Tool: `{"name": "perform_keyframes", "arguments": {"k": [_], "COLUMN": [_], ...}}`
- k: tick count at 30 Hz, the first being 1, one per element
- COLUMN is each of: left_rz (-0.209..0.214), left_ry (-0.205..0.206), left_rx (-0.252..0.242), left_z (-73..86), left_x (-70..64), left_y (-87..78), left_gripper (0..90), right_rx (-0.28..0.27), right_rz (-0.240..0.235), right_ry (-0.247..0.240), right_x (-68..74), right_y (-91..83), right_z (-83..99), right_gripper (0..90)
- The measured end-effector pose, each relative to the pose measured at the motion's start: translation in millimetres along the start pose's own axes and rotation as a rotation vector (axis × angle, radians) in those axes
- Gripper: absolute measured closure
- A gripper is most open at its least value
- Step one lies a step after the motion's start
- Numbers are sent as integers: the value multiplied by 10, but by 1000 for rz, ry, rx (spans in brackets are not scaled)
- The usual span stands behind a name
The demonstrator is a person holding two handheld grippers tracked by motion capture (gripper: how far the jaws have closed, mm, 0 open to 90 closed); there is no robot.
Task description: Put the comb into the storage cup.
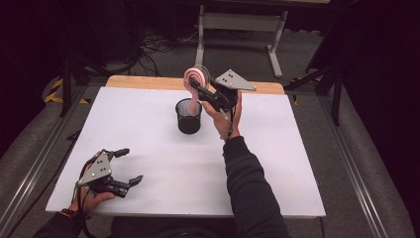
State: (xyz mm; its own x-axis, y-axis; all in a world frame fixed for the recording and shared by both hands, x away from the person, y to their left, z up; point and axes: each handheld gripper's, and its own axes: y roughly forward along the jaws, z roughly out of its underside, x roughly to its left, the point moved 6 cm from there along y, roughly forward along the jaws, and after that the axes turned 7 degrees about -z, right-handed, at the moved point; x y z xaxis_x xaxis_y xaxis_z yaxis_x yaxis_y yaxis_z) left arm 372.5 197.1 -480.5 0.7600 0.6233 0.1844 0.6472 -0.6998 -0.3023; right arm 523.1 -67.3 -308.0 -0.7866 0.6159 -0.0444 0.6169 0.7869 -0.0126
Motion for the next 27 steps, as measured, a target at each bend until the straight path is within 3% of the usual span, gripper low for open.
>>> {"name": "perform_keyframes", "arguments": {"k": [15,27], "left_rz": [-15,-12], "left_ry": [-3,1], "left_rx": [-1,-3], "left_z": [-4,-13], "left_x": [12,-4], "left_y": [-5,-3], "left_gripper": [43,41], "right_rx": [54,61], "right_rz": [-4,-24], "right_ry": [78,119], "right_x": [-21,8], "right_y": [83,96], "right_z": [444,618], "right_gripper": [633,630]}}
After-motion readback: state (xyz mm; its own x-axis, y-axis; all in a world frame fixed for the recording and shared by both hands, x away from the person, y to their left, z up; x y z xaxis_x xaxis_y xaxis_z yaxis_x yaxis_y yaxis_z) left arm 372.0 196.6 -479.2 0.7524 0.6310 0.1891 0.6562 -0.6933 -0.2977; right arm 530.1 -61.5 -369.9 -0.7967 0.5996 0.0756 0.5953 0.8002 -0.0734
